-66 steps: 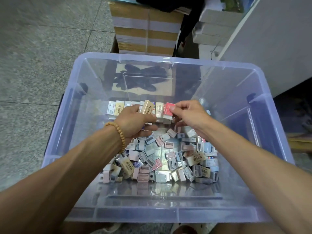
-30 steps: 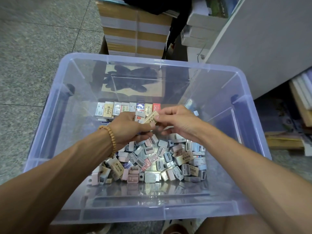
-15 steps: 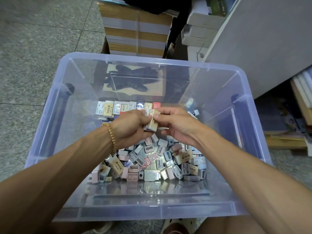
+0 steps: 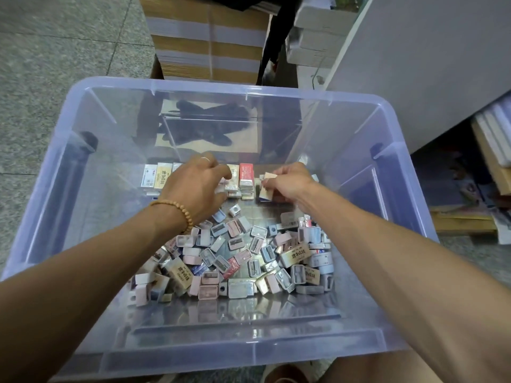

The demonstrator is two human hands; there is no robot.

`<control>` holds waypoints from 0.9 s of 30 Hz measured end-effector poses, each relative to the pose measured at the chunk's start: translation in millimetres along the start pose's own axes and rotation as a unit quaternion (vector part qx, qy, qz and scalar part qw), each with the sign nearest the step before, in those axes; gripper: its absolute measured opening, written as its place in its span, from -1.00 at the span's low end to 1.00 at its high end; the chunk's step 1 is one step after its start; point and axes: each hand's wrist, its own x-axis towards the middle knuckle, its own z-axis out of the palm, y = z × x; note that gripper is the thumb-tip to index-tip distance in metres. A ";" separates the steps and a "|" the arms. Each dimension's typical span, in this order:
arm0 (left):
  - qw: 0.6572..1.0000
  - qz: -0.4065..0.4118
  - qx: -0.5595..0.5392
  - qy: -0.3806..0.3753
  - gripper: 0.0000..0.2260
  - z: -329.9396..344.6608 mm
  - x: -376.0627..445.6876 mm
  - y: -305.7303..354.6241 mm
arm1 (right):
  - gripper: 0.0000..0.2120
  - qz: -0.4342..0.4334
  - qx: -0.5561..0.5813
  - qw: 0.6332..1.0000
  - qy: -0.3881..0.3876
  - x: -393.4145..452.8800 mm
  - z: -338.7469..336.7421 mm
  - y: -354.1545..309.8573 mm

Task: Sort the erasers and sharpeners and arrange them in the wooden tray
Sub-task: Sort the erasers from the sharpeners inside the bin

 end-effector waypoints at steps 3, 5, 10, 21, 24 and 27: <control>0.998 0.050 0.040 0.017 -0.74 13.1 2.4 -9.1 | -0.85 -0.024 -0.041 0.999 0.023 4.9 11.3 2.2; 0.994 0.082 0.057 0.038 -0.80 17.6 3.9 -14.0 | -0.80 -0.025 -0.053 0.998 0.023 5.0 11.4 6.7; 0.994 0.083 0.038 0.061 -0.79 23.0 6.9 -19.2 | -0.84 -0.005 -0.074 0.995 0.059 6.8 9.3 16.7; 0.997 0.058 0.000 0.042 -0.74 23.2 10.5 -21.4 | -0.87 -0.069 -0.087 0.992 0.060 14.3 25.6 16.4; 0.998 0.051 0.012 0.026 -0.73 22.0 9.7 -20.3 | -0.86 -0.070 -0.096 0.992 0.049 14.1 23.7 15.4; 0.998 0.041 0.033 0.034 -0.73 16.9 6.0 -13.8 | -0.84 -0.066 -0.118 0.990 0.028 8.4 15.9 14.7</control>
